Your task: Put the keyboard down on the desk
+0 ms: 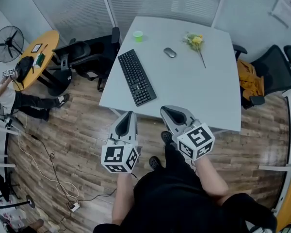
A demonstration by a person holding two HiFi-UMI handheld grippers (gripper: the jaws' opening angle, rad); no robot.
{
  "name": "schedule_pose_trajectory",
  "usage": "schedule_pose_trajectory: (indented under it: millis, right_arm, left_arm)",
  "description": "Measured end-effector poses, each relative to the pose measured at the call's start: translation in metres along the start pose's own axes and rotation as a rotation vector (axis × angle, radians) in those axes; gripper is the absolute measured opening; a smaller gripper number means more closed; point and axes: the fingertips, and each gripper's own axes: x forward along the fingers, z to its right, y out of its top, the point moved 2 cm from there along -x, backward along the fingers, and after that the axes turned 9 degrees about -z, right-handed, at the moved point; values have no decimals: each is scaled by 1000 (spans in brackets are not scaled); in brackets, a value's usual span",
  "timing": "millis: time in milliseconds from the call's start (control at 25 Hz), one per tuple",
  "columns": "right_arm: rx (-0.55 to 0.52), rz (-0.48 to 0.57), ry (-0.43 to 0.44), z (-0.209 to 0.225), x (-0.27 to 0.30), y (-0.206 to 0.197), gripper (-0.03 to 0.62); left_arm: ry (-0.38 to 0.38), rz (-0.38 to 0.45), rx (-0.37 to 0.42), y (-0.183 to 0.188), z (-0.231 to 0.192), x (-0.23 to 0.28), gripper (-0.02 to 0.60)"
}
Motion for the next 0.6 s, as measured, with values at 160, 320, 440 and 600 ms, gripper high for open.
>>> schedule_pose_trajectory:
  millis: [160,320,440,600]
  right_arm:
    - [-3,5,-3,-10,-1,0,8]
    - [-11,5,-4,-11,-1,1,8]
    - [-11,0,1,-13,-1,0,8]
    - [-20,-6,-2,-14,-3,1,8]
  left_arm:
    - [0,3,2,0,-3,-11,0]
    - [3,9,2,1,-5,-13,0]
    - [2,6,-7,-1,-5,-13,0]
    - [0,5,-7,0,-4,-14,0]
